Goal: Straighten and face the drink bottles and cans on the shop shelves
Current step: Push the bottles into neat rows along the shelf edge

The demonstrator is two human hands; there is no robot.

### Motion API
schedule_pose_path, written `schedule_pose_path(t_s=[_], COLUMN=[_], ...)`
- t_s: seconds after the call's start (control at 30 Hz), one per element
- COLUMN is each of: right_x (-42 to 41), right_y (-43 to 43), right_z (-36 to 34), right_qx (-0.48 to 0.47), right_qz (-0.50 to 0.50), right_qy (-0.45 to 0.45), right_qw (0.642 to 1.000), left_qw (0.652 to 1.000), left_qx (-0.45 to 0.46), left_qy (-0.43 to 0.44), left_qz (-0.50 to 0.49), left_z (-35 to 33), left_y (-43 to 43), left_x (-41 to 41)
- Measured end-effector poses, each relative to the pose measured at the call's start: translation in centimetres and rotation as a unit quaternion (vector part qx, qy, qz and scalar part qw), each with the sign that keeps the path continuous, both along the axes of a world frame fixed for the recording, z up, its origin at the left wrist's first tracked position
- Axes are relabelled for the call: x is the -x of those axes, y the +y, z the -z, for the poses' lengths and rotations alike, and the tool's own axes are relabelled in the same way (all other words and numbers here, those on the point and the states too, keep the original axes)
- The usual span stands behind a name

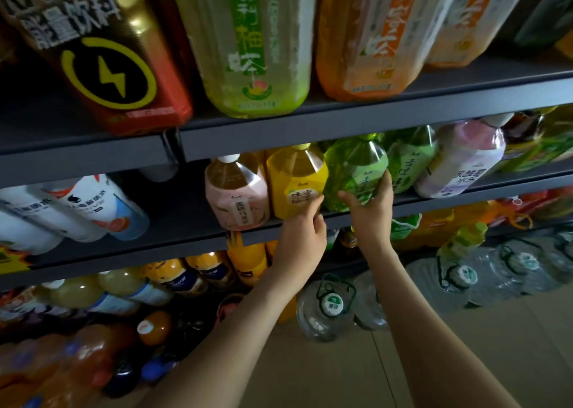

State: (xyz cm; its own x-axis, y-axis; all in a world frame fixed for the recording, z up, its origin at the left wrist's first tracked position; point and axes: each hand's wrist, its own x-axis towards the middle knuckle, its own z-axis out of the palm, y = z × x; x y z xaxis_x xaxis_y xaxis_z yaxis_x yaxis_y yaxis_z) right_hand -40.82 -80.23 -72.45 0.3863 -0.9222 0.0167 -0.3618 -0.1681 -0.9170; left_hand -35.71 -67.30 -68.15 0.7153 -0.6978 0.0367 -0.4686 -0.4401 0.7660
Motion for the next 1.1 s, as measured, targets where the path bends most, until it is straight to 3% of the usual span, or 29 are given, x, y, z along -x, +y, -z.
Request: schedule_pose_path(t_s=[0.2, 0.43, 0.53, 0.63, 0.83, 1.1], right_x=[-0.1, 1.9, 4.7, 8.3, 11.1, 10.2], right_y=[-0.8, -2.4, -4.3, -6.9, -12.2, -15.7], right_z=[0.5, 0.5, 0.0, -0.3, -2.4, -1.0], right_qx=[0.091, 0.075, 0.077, 0.074, -0.047, -0.021], right_qz=[0.001, -0.061, -0.036, -0.004, 0.028, 0.041], right_qy=[-0.008, -0.008, -0.003, 0.006, -0.017, 0.005], right_qw=[0.996, 0.995, 0.996, 0.997, 0.998, 0.999], left_qw=[1.000, 0.995, 0.991, 0.993, 0.997, 0.995], left_qx=[-0.014, -0.045, -0.054, -0.067, -0.055, -0.040], left_qy=[0.014, 0.021, 0.032, 0.042, 0.048, 0.093], left_qz=[-0.024, -0.084, -0.118, -0.086, -0.025, 0.014], left_z=[0.4, 0.6, 0.3, -0.5, -2.1, -0.1], left_y=[-3.5, -4.9, -6.4, -8.6, -12.5, -16.6], left_x=[1.6, 3.6, 5.1, 7.8, 10.5, 10.3])
